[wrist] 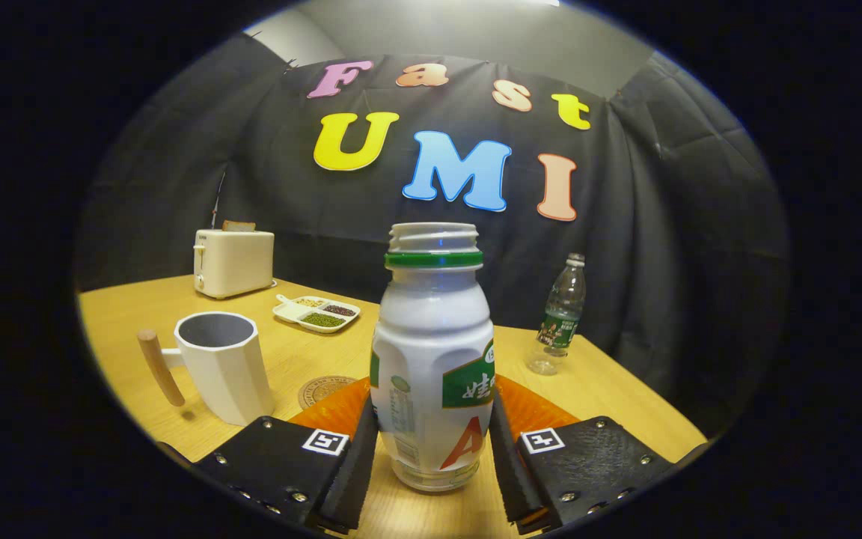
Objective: Take the bottle from table, then pour the juice into the cup, finally place the bottle on the coaster
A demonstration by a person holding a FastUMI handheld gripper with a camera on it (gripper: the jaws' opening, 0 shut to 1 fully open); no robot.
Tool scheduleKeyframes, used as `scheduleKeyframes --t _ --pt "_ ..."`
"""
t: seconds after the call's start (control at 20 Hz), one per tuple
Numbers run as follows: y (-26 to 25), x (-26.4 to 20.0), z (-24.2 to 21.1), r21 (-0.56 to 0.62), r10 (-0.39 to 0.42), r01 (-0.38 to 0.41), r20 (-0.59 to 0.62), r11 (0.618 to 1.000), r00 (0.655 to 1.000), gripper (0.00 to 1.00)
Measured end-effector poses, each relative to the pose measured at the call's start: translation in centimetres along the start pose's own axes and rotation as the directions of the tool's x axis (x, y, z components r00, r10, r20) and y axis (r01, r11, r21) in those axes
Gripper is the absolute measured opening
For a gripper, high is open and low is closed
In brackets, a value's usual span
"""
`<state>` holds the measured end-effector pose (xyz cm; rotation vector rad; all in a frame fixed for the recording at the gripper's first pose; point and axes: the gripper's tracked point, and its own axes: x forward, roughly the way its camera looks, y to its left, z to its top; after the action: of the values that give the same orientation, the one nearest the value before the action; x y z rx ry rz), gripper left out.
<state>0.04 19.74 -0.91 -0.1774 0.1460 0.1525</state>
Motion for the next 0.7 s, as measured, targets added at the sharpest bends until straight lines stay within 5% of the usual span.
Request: scheduleKeyframes --t 0.35,0.7 --pt "-0.4 0.1 3.6 -0.339 -0.088 0.111 0.084 0.934 0.993 0.69" --pt "-0.1 0.7 6.0 -0.563 -0.126 0.185 0.143 0.805 0.982 0.69"
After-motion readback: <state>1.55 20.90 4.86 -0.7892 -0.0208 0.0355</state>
